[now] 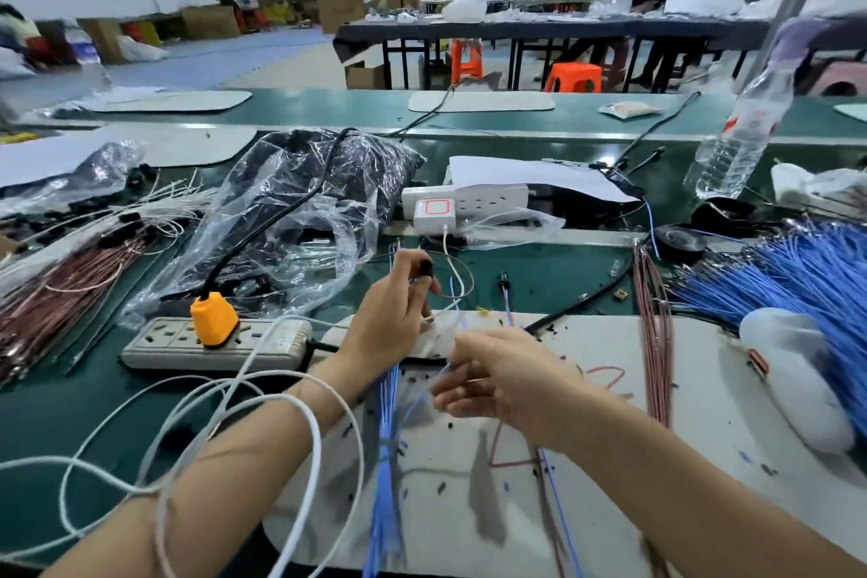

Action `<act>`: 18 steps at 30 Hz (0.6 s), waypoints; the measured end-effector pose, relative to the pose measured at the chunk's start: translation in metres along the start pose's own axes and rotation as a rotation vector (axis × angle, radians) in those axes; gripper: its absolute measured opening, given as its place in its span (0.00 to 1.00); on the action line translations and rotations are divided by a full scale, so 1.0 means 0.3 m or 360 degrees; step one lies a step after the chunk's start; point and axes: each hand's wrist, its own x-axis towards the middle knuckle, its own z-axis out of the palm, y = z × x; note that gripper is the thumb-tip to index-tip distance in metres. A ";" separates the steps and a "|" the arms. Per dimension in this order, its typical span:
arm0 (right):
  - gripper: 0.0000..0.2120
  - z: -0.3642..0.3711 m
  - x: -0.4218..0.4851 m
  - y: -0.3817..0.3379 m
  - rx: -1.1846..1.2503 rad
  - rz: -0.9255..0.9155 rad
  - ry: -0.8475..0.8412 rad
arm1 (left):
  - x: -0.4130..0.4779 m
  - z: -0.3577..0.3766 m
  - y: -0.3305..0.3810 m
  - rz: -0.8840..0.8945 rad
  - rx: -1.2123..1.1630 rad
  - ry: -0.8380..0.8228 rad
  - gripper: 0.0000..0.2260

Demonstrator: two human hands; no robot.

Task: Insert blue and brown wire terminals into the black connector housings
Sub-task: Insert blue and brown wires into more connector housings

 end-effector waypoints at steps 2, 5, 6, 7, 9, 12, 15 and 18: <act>0.09 -0.027 -0.033 0.025 0.0119 -0.0299 0.0147 | -0.008 0.004 -0.005 -0.0007 0.0102 -0.0064 0.04; 0.10 -0.086 -0.066 0.044 0.0246 -0.0910 0.0515 | -0.015 0.011 0.004 0.0031 0.0340 -0.0202 0.06; 0.10 -0.101 -0.072 0.040 0.0264 -0.1091 0.0620 | -0.017 0.013 0.009 0.0046 0.0409 -0.0230 0.07; 0.10 -0.112 -0.076 0.031 0.0287 -0.1235 0.0694 | -0.019 0.015 0.014 0.0055 0.0452 -0.0244 0.08; 0.09 -0.122 -0.075 0.010 0.0369 -0.1398 0.0745 | -0.024 0.016 0.024 0.0056 0.0500 -0.0247 0.08; 0.08 -0.141 -0.070 -0.024 0.0409 -0.1426 0.0737 | -0.025 0.016 0.039 0.0086 0.0530 -0.0260 0.09; 0.08 -0.174 -0.054 -0.056 0.0388 -0.1432 0.0819 | -0.025 0.017 0.047 0.0124 0.0564 -0.0254 0.09; 0.08 -0.209 -0.030 -0.065 0.0356 -0.1375 0.0864 | -0.024 0.019 0.048 0.0118 0.0604 -0.0264 0.09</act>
